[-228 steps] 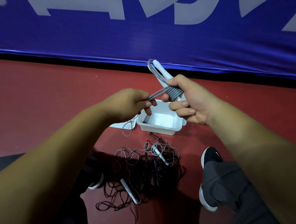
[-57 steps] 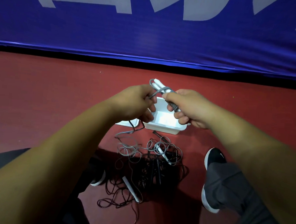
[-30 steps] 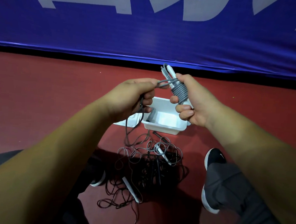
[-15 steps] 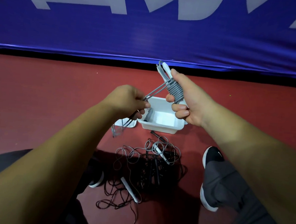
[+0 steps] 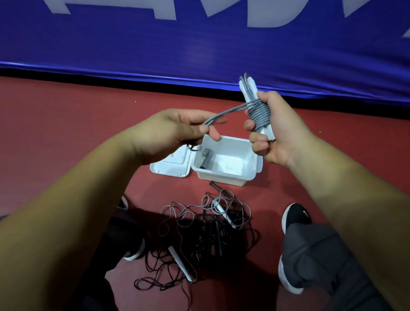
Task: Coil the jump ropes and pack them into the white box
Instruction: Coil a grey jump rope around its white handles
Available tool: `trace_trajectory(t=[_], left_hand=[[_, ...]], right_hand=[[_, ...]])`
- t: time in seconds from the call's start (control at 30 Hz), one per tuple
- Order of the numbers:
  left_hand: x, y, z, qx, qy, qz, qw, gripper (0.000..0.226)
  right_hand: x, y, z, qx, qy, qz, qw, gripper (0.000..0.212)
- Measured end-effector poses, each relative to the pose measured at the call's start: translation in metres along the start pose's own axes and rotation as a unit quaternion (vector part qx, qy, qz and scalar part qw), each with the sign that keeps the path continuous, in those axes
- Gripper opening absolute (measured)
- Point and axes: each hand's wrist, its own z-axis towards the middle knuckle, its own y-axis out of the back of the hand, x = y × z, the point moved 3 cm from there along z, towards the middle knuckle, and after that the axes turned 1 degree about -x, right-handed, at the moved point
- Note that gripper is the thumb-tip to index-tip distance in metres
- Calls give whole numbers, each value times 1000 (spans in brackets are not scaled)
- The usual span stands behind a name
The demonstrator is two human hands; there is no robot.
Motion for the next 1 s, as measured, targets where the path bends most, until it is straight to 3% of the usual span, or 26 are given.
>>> trace_trajectory(t=[0.2,0.43,0.73,0.8,0.87,1.0], left_hand=[[15,11,-1,-16,77,199,977,30],[15,9,4,-94,107,428,893,24],[10,12,3,-137,74,421,894,2],[7,13,2,-136,45,434,889,11],[6,14,2,-148,36,396,906,19],[1,6,4,-172,19,311,935,13]], right_hand=[[-2,-1,-5,17,12,-41,999,29],[-8,-14,-13,129,14,-97,987,25],[-25,-24,-29,291,-63,-222,929,36],[-32,-25,-33,322,-86,-261,906,39],[-42,-26,-36,343,-114,-302,882,42],[-55,-26,-34,355,-138,-362,851,42]])
